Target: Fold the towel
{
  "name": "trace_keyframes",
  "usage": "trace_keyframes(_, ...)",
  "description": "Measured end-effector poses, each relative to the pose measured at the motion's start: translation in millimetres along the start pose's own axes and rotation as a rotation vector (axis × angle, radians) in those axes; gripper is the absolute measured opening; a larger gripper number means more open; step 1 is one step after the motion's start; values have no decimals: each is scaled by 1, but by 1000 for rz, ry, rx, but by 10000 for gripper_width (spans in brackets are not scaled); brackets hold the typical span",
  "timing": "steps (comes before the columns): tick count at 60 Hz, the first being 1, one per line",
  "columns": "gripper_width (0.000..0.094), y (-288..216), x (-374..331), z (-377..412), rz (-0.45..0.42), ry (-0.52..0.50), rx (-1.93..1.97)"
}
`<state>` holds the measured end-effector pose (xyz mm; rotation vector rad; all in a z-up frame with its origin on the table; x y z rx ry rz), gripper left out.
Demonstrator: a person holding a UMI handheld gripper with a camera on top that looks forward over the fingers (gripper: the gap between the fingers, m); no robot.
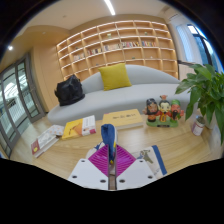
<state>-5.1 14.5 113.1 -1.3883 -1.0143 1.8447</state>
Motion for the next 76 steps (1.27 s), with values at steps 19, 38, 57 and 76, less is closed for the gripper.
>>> trace_keyframes(19, 849, 32, -44, -159, 1, 310, -68)
trace_keyframes(38, 848, 43, -168, -108, -38, 257, -193)
trace_keyframes(57, 852, 89, -270, -58, -21, 194, -210)
trace_keyframes(76, 849, 99, -323, -36, -48, 160, -219)
Point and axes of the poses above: the point between the fingertips, and its own axes, seen from behind it with the camera up: z to the left, y down, x forward, the way the camera looks, the point moved 1 cm from there along -x, backward, against the way the camera looks, and after that the axes turned 2 degrees about -x, right-handed, at the moved point
